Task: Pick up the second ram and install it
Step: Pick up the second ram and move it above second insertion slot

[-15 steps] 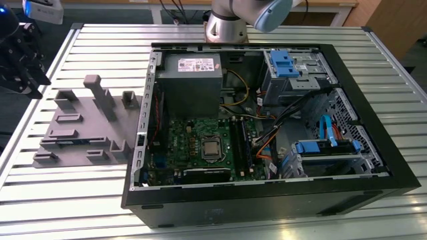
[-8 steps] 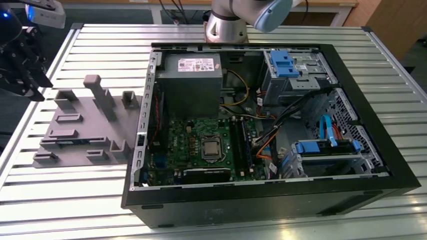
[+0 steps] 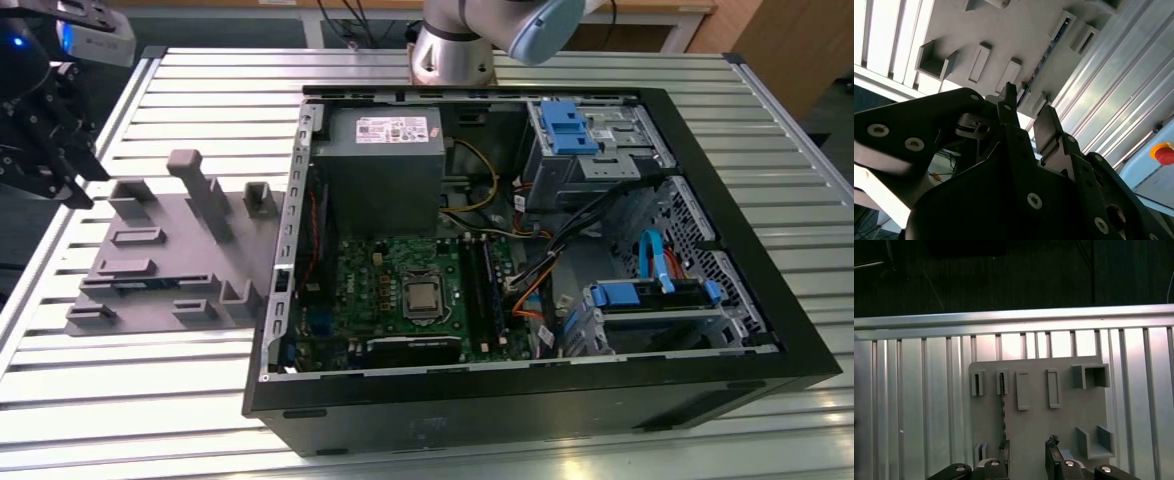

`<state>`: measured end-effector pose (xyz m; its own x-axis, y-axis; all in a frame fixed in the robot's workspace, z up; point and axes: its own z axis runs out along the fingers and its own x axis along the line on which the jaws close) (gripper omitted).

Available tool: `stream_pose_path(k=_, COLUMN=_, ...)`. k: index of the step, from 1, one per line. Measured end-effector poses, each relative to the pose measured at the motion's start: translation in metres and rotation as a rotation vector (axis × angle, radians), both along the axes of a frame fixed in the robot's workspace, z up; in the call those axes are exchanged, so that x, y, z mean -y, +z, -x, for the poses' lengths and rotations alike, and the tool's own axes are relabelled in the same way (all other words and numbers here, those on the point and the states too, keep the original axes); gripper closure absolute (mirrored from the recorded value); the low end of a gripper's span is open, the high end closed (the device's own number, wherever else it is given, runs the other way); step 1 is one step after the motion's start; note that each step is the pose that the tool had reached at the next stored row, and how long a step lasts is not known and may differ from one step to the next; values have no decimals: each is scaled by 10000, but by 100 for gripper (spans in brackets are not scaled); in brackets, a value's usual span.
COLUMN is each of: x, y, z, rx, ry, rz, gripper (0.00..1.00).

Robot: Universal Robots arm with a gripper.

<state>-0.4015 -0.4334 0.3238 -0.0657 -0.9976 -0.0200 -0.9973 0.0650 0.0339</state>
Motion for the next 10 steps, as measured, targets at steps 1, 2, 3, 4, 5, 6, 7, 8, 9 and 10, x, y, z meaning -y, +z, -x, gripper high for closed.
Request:
stream_pose_path(k=1, x=1, y=-6, z=0, rx=4, ry=0, rz=1, gripper=59)
stream_pose_path(k=2, x=3, y=-12, z=0, rx=13, ry=0, rz=1, gripper=59)
stream_pose_path(k=3, x=4, y=-18, z=0, rx=22, ry=0, rz=1, gripper=59)
stream_pose_path(k=4, x=5, y=-27, z=0, rx=31, ry=0, rz=-1, gripper=59)
stream_pose_path(k=5, x=6, y=-36, z=0, rx=31, ry=0, rz=0, gripper=59)
stream_pose_path(k=6, x=6, y=-47, z=0, rx=31, ry=0, rz=0, gripper=59)
stream_pose_path(k=7, x=6, y=-57, z=0, rx=31, ry=0, rz=0, gripper=59)
stream_pose_path(k=8, x=7, y=-68, z=0, rx=30, ry=0, rz=1, gripper=59)
stream_pose_path(k=9, x=8, y=-80, z=0, rx=31, ry=0, rz=1, gripper=59)
stream_pose_path(k=10, x=11, y=-91, z=0, rx=31, ry=1, rz=0, gripper=59)
